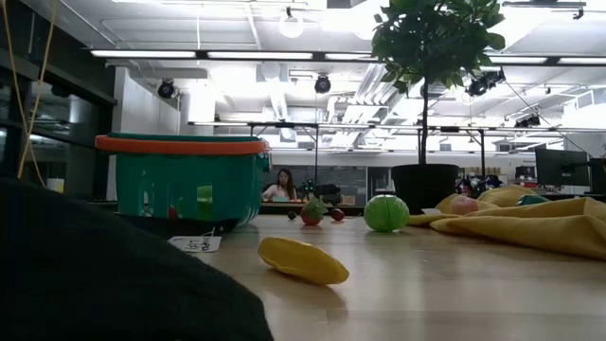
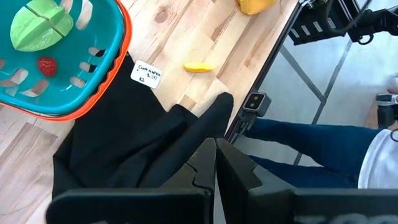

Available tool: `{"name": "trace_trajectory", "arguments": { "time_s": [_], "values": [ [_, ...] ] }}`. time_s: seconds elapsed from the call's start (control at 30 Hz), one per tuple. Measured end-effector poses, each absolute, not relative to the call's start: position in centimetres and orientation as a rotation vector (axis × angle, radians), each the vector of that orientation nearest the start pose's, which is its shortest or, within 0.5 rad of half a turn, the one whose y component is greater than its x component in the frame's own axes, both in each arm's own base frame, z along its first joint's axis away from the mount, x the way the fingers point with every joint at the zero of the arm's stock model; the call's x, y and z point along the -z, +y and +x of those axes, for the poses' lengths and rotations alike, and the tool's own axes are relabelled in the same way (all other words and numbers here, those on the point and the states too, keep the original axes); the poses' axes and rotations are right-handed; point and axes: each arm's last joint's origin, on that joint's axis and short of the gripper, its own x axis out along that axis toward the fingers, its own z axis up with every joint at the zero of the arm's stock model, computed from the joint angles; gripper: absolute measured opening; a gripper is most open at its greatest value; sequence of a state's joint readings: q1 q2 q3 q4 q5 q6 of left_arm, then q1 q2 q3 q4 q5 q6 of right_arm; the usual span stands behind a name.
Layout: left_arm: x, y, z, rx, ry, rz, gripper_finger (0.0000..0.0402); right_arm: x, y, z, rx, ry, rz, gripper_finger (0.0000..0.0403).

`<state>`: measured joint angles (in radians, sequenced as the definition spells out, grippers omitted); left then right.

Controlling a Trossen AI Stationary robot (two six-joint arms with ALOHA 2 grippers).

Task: Pick and placing Produce into tupperware
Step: Put the black cherry in the green basket

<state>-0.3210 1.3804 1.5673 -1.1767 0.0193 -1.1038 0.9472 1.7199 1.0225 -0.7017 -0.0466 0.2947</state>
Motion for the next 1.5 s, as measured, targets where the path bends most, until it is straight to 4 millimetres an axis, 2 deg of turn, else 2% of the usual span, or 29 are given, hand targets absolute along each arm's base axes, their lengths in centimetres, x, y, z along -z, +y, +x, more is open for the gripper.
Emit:
{"name": "trace_trajectory", "arguments": {
  "time_s": [0.27,0.53,0.83,1.03,1.23,1.5],
  "values": [
    [-38.6,-8.0,24.0,-0.233,1.036,-0.810,0.0003,-18.4,25.5,19.6,-0.613,1.304,-0.336,0.0112],
    [-38.6,-8.0,24.0,-0.196,1.039,-0.747,0.0003,-20.5,25.0,22.4,-0.525,1.208,-0.277,0.0112],
    [-38.6,-8.0,24.0,-0.119,1.041,-0.616,0.0003,-23.2,23.1,26.7,-0.392,1.086,-0.087,0.0112],
    [-38.6,-8.0,24.0,-0.057,1.041,-0.509,0.0003,-24.8,21.1,29.7,-0.305,0.993,0.066,0.0112],
    [-38.6,-8.0,24.0,-0.010,1.037,-0.422,0.0003,-25.2,18.9,31.7,-0.227,0.939,0.170,0.0112],
    [-38.6,-8.0,24.0,0.000,1.036,-0.402,0.0003,-25.8,16.6,33.6,-0.152,0.853,0.286,0.0112]
  ]
}}
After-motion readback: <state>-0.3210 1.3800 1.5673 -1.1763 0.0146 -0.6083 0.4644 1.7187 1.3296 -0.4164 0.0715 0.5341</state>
